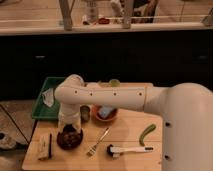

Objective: Place grapes in purple bowl

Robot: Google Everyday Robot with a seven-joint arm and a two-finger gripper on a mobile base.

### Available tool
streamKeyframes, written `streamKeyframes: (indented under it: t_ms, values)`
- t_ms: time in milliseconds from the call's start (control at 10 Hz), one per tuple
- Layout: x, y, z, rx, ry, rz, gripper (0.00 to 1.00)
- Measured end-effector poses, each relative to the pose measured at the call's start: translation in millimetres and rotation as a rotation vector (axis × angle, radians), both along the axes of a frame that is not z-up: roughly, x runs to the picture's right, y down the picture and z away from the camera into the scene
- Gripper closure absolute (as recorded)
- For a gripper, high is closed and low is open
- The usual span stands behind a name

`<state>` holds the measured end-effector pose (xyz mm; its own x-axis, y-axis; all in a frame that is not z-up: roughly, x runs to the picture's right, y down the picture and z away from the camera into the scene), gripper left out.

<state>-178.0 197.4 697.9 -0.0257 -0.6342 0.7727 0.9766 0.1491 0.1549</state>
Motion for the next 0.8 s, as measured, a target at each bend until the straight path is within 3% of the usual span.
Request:
streamKeyframes:
  t_ms: [800]
  values:
    - [4.9,-5.7,2.2,0.008,-0.036,0.015,0.20]
